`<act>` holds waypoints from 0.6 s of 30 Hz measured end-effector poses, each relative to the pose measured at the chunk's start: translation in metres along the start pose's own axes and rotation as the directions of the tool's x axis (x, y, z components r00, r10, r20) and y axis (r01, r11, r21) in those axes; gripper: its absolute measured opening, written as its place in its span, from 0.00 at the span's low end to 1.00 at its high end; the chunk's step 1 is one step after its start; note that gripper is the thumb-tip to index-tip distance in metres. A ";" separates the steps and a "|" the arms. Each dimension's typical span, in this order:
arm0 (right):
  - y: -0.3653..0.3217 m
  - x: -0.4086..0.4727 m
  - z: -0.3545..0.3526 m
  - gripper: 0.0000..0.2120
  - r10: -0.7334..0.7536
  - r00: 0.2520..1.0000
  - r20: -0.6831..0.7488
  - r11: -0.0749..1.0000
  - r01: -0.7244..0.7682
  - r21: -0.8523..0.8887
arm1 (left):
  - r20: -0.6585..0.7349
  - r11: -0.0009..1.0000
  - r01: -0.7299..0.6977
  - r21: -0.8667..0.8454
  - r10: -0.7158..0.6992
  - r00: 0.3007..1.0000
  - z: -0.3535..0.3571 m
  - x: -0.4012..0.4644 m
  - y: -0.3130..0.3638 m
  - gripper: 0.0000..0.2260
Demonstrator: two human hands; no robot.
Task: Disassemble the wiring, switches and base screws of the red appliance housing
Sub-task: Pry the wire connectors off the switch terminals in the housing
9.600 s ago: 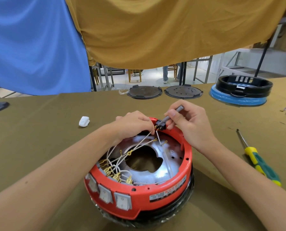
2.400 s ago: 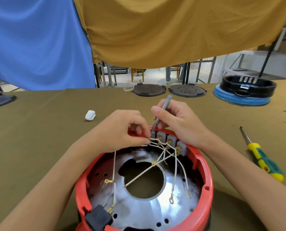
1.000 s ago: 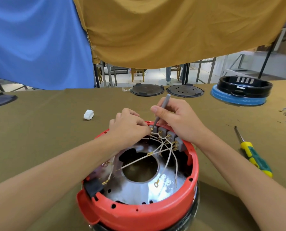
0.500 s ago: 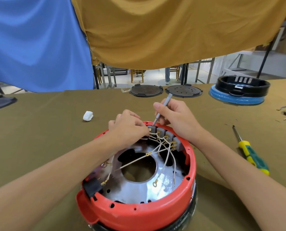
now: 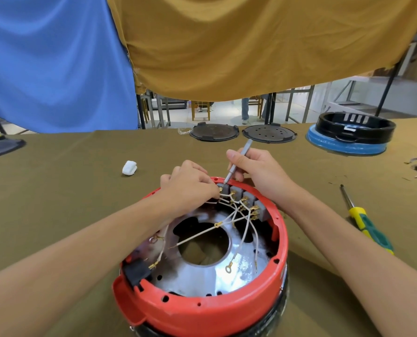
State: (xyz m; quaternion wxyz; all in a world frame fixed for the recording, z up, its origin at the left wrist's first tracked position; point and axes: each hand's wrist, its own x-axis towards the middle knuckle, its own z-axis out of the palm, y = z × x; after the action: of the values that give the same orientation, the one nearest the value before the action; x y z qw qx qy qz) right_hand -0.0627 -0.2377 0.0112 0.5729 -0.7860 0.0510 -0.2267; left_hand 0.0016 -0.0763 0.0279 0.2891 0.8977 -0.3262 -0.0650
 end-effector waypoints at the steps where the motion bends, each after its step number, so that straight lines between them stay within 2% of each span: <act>1: 0.000 0.000 -0.001 0.18 0.019 1.000 0.008 1.000 -0.019 -0.001 | 0.002 1.000 0.001 -0.002 -0.001 1.000 0.000 0.000 0.000 0.10; 4: 0.001 -0.001 -0.001 0.18 0.020 1.000 0.021 0.999 -0.021 0.024 | 0.005 1.000 0.001 -0.004 -0.001 1.000 0.000 0.000 0.000 0.10; 6: 0.001 -0.002 0.000 0.16 -0.053 0.999 0.009 0.998 0.053 0.037 | 0.009 1.000 0.002 -0.005 -0.002 1.000 0.000 0.000 0.000 0.11; 9: 0.001 -0.003 -0.002 0.12 -0.193 0.981 0.022 0.981 0.194 -0.031 | 0.003 1.000 0.003 -0.017 -0.003 1.000 0.000 0.001 -0.001 0.10; 12: -0.001 -0.003 -0.003 0.11 -0.253 0.965 0.063 0.961 0.258 -0.100 | -0.006 1.000 -0.002 -0.030 0.002 1.000 0.001 0.001 -0.002 0.10; 18: -0.002 -0.002 -0.003 0.12 -0.250 0.964 0.094 0.965 0.256 -0.063 | 0.020 1.000 0.005 -0.015 -0.005 1.000 0.000 0.004 -0.002 0.09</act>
State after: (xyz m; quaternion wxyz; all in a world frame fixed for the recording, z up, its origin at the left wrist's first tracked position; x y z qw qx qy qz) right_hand -0.0660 -0.2391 0.0133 0.5113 -0.8159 -0.0660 -0.2619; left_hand 0.0054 -0.0775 0.0271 0.2926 0.8955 -0.3263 -0.0771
